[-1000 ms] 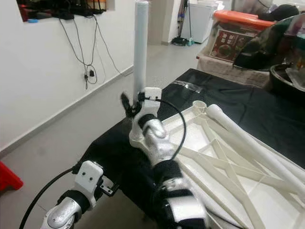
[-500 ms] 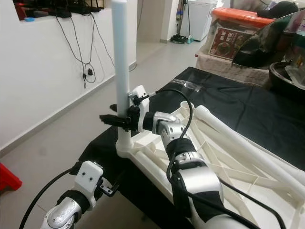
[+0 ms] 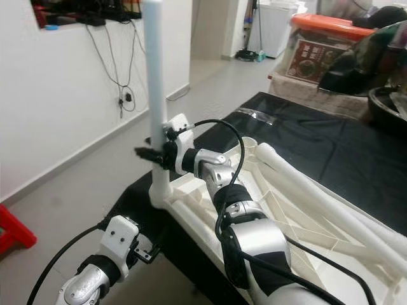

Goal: Building children table

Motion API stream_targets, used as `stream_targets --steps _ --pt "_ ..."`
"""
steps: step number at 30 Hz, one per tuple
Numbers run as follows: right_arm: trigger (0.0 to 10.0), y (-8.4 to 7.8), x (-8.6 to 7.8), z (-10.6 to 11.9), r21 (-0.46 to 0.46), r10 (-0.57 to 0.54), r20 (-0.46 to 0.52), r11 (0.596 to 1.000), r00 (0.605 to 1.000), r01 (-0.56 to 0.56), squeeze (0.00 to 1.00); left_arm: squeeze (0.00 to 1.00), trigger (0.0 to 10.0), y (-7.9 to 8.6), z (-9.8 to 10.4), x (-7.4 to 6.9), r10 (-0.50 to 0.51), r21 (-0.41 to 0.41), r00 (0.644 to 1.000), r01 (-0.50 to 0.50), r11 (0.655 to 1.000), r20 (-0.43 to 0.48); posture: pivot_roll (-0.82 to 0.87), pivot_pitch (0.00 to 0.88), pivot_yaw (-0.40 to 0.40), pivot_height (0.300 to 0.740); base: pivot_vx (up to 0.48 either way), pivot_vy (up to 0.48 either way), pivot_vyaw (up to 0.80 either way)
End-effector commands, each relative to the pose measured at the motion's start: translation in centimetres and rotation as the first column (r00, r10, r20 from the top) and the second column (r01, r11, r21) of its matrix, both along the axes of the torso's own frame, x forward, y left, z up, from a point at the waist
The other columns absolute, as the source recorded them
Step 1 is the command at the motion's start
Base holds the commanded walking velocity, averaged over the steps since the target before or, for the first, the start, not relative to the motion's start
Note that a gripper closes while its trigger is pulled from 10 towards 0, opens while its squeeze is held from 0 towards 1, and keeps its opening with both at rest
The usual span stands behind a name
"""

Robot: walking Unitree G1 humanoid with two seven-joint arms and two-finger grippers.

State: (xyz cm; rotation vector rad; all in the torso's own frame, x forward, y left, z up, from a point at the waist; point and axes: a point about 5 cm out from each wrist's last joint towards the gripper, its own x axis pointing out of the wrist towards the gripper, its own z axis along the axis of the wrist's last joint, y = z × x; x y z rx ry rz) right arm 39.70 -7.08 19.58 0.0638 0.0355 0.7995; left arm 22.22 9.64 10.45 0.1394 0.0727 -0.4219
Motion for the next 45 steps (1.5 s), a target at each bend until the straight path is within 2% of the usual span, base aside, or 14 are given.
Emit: stream_targets --steps 1,2,4,12,14,17,18,22,23,28,29,35,41,45 --pt "0.0 -1.6 0.5 -0.9 0.044 -0.223 -0.031 0.974 0.974 0.224 0.00 0.00 10.0 -0.1 -0.2 -0.1 -0.003 -0.008 1.000 0.003 1.000 -0.009 0.15 0.000 -0.092 0.740 0.000 0.000 0.00" --pt "0.0 -1.6 0.5 -0.9 0.044 -0.223 -0.031 0.974 0.974 0.224 0.00 0.00 10.0 -0.1 -0.2 -0.1 -0.003 -0.008 1.000 0.003 1.000 -0.009 0.15 0.000 -0.092 0.740 0.000 0.000 0.00" --pt "0.0 -4.6 0.7 -1.9 0.034 -0.639 -0.051 0.767 0.768 0.640 0.00 0.00 10.0 0.0 -0.2 -0.1 -0.006 -0.008 1.000 0.006 1.000 -0.011 0.14 0.000 -0.081 0.740 0.000 0.000 0.00" --pt "0.0 -4.6 -0.8 -2.3 0.100 -0.876 -0.118 0.459 0.468 0.883 0.00 0.00 10.0 0.0 -0.2 0.0 -0.010 -0.003 1.000 0.010 1.000 -0.011 0.15 0.000 -0.081 0.740 0.000 0.000 0.00" --pt "0.0 -3.7 -1.2 -2.1 0.119 -0.881 -0.136 0.439 0.453 0.890 0.00 0.00 10.0 0.0 -0.2 0.0 -0.009 -0.001 1.000 0.009 1.000 -0.010 0.15 0.000 -0.083 0.740 0.000 0.000 0.00" --pt "2.7 -2.1 -1.6 -1.9 0.137 -0.870 -0.144 0.455 0.472 0.880 0.00 0.00 10.0 0.0 -0.2 0.1 -0.007 0.002 1.000 0.007 1.000 -0.008 0.15 0.000 -0.081 0.740 0.000 0.000 0.00" --pt "10.0 -1.0 -1.7 -1.8 0.160 -0.834 -0.153 0.509 0.530 0.846 0.00 0.00 10.0 0.0 -0.2 0.1 -0.006 0.002 1.000 0.006 1.000 -0.007 0.15 0.000 -0.081 0.740 0.000 0.000 0.00" --pt "10.0 0.2 -1.9 -1.5 0.198 -0.777 -0.131 0.588 0.616 0.784 0.00 0.00 10.0 -0.1 -0.1 0.1 -0.005 0.000 1.000 0.005 1.000 -0.006 0.14 0.000 -0.082 0.740 0.000 0.000 0.00" --pt "10.0 0.2 -2.1 -1.4 0.211 -0.765 -0.098 0.610 0.637 0.764 1.00 0.00 10.0 -0.2 -0.1 0.1 -0.006 -0.001 1.000 0.006 1.000 -0.005 0.12 0.000 -0.096 0.740 0.000 0.000 0.00" --pt "10.0 0.1 -2.2 -1.2 0.257 -0.690 -0.075 0.684 0.720 0.682 0.81 0.00 10.0 0.0 -0.1 0.2 0.004 -0.011 1.000 -0.004 1.000 -0.006 0.09 0.000 -0.074 0.740 0.000 0.000 0.00" --pt "10.0 0.2 -1.9 -1.0 0.277 -0.605 -0.081 0.750 0.792 0.601 0.00 0.00 10.0 0.0 -0.1 0.2 -0.002 -0.011 1.000 0.002 1.000 -0.006 0.09 0.000 -0.068 0.740 0.000 0.000 0.00" --pt "10.0 0.3 -1.0 -0.8 0.183 -0.200 -0.028 0.962 0.979 0.202 0.00 0.00 10.0 0.1 -0.1 0.3 -0.010 -0.004 1.000 0.010 1.000 -0.006 0.10 0.000 -0.067 0.740 0.000 0.000 0.00" --pt "10.0 0.2 -1.1 -0.2 0.089 0.121 -0.015 0.989 0.992 -0.120 0.00 0.00 10.0 0.1 -0.1 0.3 -0.005 0.000 1.000 0.005 1.000 -0.003 0.10 0.000 -0.074 0.740 0.000 0.000 0.00" --pt "10.0 0.6 -2.0 -0.1 0.036 0.427 -0.067 0.904 0.902 -0.426 0.00 0.00 10.0 0.1 0.0 0.3 0.001 0.002 1.000 -0.001 1.000 0.000 0.11 0.000 -0.081 0.740 0.000 0.000 0.00"
